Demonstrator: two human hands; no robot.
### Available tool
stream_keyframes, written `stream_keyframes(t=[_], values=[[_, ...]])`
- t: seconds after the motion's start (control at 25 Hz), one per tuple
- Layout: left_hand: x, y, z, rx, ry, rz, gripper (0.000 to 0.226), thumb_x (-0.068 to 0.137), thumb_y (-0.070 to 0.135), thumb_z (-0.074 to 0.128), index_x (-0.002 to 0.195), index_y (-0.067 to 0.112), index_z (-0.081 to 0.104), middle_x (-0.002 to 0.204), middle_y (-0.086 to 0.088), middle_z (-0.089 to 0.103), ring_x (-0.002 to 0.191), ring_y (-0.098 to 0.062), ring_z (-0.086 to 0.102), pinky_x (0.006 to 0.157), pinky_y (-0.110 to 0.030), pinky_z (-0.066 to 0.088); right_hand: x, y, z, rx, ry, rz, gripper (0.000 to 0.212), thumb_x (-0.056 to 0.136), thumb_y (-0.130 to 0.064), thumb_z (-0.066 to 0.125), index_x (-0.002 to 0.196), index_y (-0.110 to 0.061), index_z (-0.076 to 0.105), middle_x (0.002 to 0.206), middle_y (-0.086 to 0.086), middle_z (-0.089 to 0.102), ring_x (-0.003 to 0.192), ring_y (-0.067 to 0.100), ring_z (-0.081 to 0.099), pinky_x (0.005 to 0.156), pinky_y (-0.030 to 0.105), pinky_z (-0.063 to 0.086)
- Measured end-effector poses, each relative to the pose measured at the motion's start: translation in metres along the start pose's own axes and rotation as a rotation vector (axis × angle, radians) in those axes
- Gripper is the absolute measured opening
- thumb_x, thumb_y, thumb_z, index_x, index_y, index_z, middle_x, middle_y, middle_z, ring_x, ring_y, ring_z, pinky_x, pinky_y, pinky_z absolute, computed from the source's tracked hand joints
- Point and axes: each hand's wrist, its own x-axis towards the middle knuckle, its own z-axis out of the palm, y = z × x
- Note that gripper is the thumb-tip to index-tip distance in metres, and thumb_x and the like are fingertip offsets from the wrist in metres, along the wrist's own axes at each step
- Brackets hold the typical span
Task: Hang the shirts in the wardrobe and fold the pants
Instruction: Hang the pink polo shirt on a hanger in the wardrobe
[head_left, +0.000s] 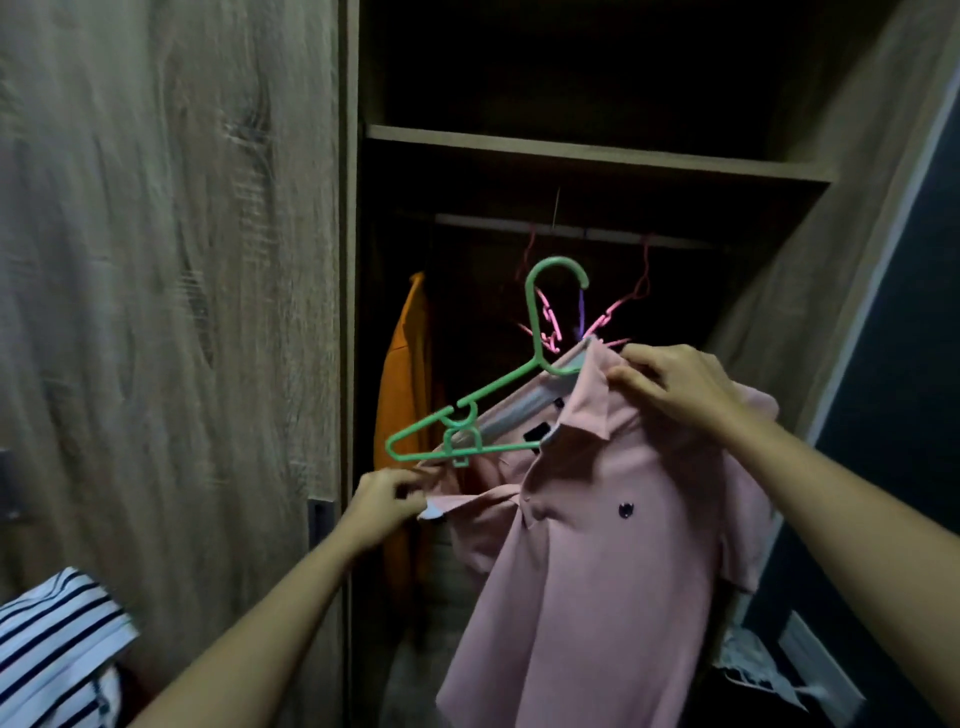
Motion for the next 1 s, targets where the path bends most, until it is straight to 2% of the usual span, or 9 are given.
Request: stream_keyframes(t=[0.08,0.2,0.32,0.4,0.52,0.64,0.72,0.84,1.0], values=[[0.008,-0.004,-0.018,-0.191,-0.109,-0.131,0.024,0.073,0.006,0.072,0.067,0.030,0.075,0.061,0.007,0.067,0.052,-0.001,0.058,0.054,-0.012,0.045,-0.009,-0.001,0.010,-0.053,-0.048,-0.038,0.040,0.091,-0.055,0.042,0.078,-0.019,0.053,0.082,0.000,0.066,0.083,0.026,0.063,0.060,0.030,0.037],[0.016,-0.002,-0.042,-0.287,-0.230,-0.288,0.026,0.079,-0.009,0.061,0.085,0.011,0.076,0.045,0.002,0.058,0.035,-0.004,0.046,0.039,-0.014,0.040,-0.021,0.003,0.022,-0.062,-0.108,0.000,0.039,0.091,-0.055,0.041,0.078,-0.020,0.052,0.082,-0.003,0.066,0.082,0.023,0.063,0.060,0.030,0.037],[0.029,0.014,-0.058,-0.062,-0.262,-0.337,0.015,0.078,-0.001,0.065,0.088,0.001,0.075,0.060,-0.008,0.065,0.045,-0.011,0.054,0.042,-0.016,0.040,-0.029,0.001,0.033,-0.056,-0.173,0.060,0.033,0.091,-0.049,0.045,0.081,-0.019,0.055,0.086,-0.002,0.067,0.085,0.022,0.064,0.061,0.029,0.036],[0.039,0.040,-0.062,0.198,-0.094,-0.363,0.016,0.072,0.016,0.071,0.078,0.001,0.074,0.075,-0.018,0.071,0.068,-0.025,0.067,0.053,-0.022,0.046,-0.031,-0.012,0.044,-0.075,-0.168,0.054,0.033,0.092,-0.049,0.045,0.082,-0.019,0.054,0.088,-0.001,0.067,0.087,0.023,0.064,0.062,0.030,0.037],[0.041,0.109,-0.047,0.311,0.213,-0.182,0.025,0.076,0.018,0.063,0.093,0.002,0.072,0.093,-0.026,0.066,0.092,-0.037,0.063,0.072,-0.036,0.048,-0.021,-0.037,0.056,0.036,-0.079,0.123,0.033,0.092,-0.049,0.044,0.075,-0.021,0.047,0.080,0.000,0.066,0.086,0.024,0.063,0.060,0.030,0.036],[0.017,0.143,-0.022,0.351,0.195,0.200,0.043,0.084,0.015,0.053,0.127,0.010,0.057,0.117,-0.019,0.056,0.105,-0.035,0.055,0.084,-0.037,0.040,-0.011,-0.048,0.057,0.210,-0.071,0.169,0.036,0.091,-0.050,0.045,0.065,-0.027,0.039,0.062,-0.006,0.053,0.074,0.021,0.059,0.059,0.029,0.034],[0.002,0.134,-0.031,0.314,0.238,0.388,0.047,0.087,0.027,0.049,0.133,0.015,0.049,0.125,-0.010,0.057,0.105,-0.025,0.054,0.084,-0.037,0.044,-0.012,-0.042,0.056,0.281,-0.048,0.197,0.035,0.090,-0.050,0.047,0.061,-0.032,0.039,0.059,-0.009,0.053,0.064,0.016,0.052,0.059,0.029,0.034],[0.012,0.099,-0.066,0.511,0.478,0.471,0.055,0.085,0.051,0.043,0.125,0.014,0.054,0.112,-0.010,0.062,0.096,-0.026,0.055,0.076,-0.038,0.049,-0.012,-0.030,0.053,0.381,0.023,0.200,0.032,0.088,-0.049,0.050,0.062,-0.033,0.042,0.063,-0.018,0.054,0.055,0.009,0.045,0.055,0.031,0.032],[0.026,0.070,-0.101,0.466,0.151,0.302,0.072,0.071,0.084,0.026,0.095,0.024,0.060,0.071,0.004,0.061,0.075,-0.027,0.063,0.061,-0.033,0.042,-0.003,-0.034,0.051,0.388,0.053,0.150,0.033,0.085,-0.059,0.041,0.074,-0.030,0.053,0.060,-0.014,0.054,0.058,0.007,0.047,0.060,0.034,0.039]])
